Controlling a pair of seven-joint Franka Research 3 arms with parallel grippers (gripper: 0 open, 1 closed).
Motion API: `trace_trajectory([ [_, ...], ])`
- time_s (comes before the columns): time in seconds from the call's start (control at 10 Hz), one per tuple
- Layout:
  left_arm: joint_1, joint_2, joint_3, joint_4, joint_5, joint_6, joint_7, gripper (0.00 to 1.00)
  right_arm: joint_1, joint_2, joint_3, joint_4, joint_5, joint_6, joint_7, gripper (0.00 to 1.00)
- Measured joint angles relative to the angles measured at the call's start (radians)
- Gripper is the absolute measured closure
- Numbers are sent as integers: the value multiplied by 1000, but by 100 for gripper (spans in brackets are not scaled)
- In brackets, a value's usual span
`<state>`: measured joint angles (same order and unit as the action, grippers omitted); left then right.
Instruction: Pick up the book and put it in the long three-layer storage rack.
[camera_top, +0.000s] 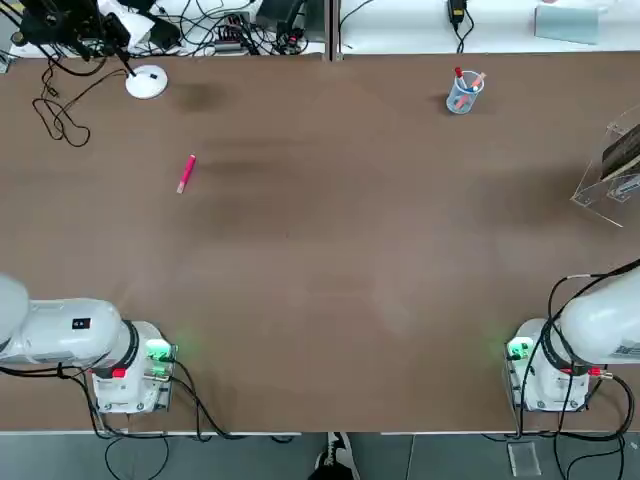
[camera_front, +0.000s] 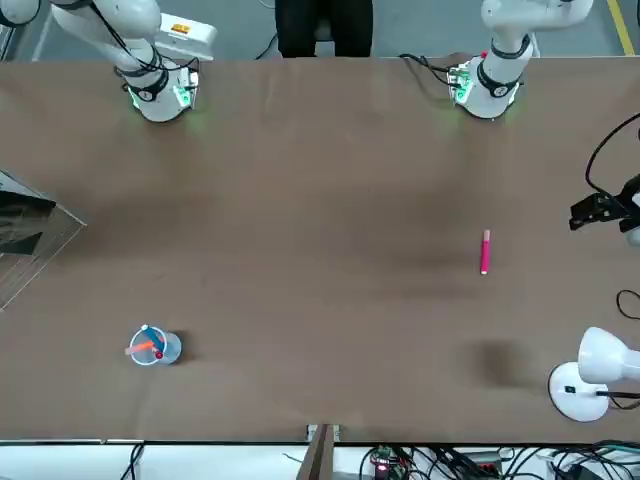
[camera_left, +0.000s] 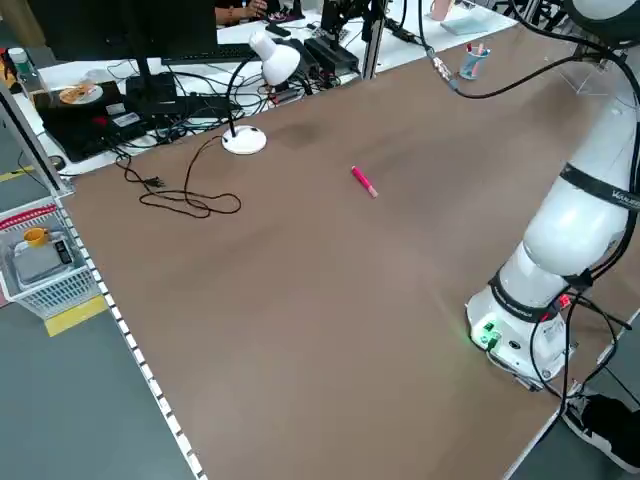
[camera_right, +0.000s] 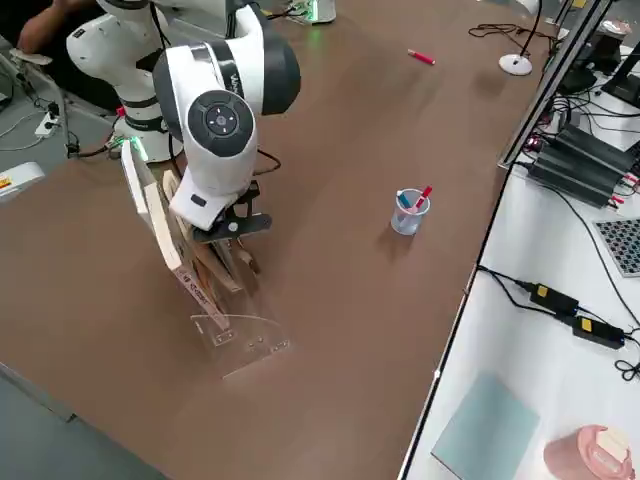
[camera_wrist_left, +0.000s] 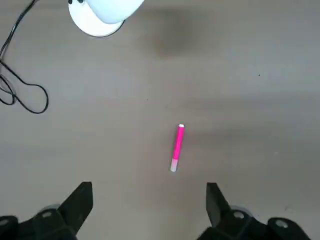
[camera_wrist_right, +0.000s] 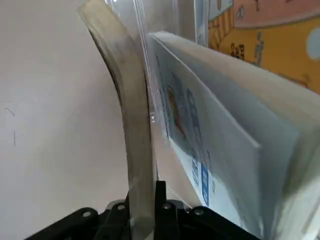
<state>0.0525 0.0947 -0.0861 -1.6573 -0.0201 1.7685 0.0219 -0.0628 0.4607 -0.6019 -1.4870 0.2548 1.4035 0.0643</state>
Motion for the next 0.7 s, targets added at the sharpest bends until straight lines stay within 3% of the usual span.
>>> trace_trajectory([
  [0.7,1,3,0,0,-2,4,2,0,-31,34,-3,2,-1,40,-66,85],
])
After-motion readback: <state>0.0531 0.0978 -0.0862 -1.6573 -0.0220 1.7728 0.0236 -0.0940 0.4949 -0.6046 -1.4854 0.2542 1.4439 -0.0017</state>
